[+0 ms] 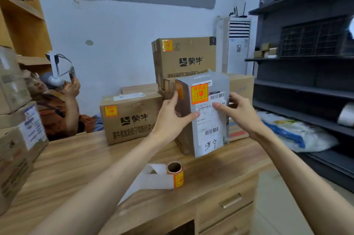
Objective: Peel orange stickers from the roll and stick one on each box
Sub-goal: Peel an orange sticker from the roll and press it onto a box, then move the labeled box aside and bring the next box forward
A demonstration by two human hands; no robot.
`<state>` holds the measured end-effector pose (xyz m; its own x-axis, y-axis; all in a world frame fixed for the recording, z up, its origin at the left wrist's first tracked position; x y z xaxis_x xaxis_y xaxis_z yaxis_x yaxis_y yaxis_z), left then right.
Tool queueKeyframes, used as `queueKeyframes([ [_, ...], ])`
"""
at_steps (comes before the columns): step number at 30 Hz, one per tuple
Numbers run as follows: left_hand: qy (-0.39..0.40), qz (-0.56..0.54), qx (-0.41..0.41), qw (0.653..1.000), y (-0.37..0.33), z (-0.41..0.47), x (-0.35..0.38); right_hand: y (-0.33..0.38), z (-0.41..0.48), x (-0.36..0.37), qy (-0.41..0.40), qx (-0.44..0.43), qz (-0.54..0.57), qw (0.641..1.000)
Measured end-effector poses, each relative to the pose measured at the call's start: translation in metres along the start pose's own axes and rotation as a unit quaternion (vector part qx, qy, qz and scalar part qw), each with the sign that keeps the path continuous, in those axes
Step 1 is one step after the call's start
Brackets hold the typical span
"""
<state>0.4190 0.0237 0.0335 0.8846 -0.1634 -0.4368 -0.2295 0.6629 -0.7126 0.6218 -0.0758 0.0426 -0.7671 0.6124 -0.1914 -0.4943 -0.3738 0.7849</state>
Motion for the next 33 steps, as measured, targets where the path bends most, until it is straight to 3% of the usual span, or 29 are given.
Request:
queueKeyframes([
  [9,0.077,0.043,-0.013,0.996,-0.002,0.031,0.121,-0.082,0.006,-0.078,-0.008,0.086,-0.01,0.996],
  [18,0.077,0.043,0.001,0.996,0.003,0.054,0.185,-0.126,0.018,-0.108,-0.03,0.126,0.012,0.992],
  [28,0.11,0.056,-0.029,0.992,0.013,0.047,0.196,-0.142,0.007,-0.105,-0.005,0.162,-0.021,0.987],
  [33,0.111,0.172,0.079,0.976,-0.014,0.04,0.145,-0.106,0.01,-0.129,-0.1,0.121,-0.17,0.973],
])
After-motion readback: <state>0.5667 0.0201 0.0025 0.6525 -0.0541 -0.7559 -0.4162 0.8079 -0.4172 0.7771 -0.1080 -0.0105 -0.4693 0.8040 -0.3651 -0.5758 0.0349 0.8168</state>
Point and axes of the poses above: each hand's wrist, its own z-axis towards the middle knuckle, its own x-axis out of the palm, y = z × x, the point moved 7 cm from there along z, towards the middle knuckle, and after that the axes turned 4 degrees about -y, right-handed, at the moved point
